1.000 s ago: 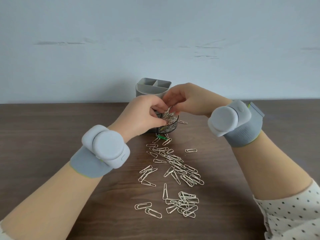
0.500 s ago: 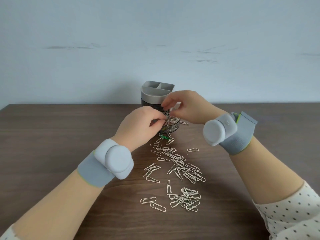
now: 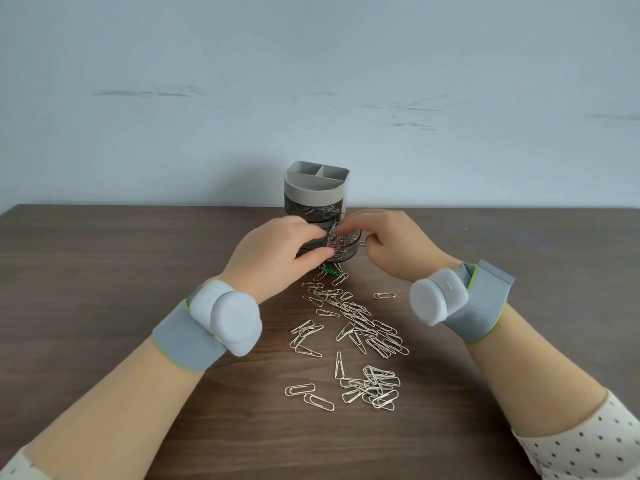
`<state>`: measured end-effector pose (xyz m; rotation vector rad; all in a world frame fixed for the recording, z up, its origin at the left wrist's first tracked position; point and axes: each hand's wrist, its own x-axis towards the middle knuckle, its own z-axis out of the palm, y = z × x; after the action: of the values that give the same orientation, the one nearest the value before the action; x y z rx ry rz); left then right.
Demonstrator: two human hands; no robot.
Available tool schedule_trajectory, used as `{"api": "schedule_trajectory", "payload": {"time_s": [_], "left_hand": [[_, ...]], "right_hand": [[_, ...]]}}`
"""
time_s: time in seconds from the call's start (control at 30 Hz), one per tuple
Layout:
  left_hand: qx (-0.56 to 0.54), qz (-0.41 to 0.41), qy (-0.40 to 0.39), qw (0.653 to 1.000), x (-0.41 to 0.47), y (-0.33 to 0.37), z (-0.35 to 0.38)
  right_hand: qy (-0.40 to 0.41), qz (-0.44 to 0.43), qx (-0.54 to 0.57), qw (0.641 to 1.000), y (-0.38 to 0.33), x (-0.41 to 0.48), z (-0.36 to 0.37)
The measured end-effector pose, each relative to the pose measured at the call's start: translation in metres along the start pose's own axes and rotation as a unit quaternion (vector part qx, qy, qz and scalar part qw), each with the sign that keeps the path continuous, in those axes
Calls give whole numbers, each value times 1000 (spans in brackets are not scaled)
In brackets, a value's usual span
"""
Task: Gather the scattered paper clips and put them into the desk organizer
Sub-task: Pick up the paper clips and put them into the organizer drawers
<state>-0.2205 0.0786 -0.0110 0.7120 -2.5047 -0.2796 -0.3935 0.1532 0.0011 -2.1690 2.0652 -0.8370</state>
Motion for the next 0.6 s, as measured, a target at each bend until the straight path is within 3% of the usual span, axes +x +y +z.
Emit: {"api": "schedule_trajectory", "payload": {"time_s": [0.27,0.4,0.53,0.6], "left_hand": [[-16,-31,-7,999,-1,-11,7],[-22,-31,-1,999,-3,-10,8],[-14,-43,15,999,-3,-18,7],[-47,-82,-1,995,-3,-24,6]], "right_hand": [[15,-24,-24,999,-7,-10,3],[-60,-33,-35,997,-8,-12,5],[70,5,14,997,-7,-15,1],[75,27,42,996,-6,-16,-2]]}}
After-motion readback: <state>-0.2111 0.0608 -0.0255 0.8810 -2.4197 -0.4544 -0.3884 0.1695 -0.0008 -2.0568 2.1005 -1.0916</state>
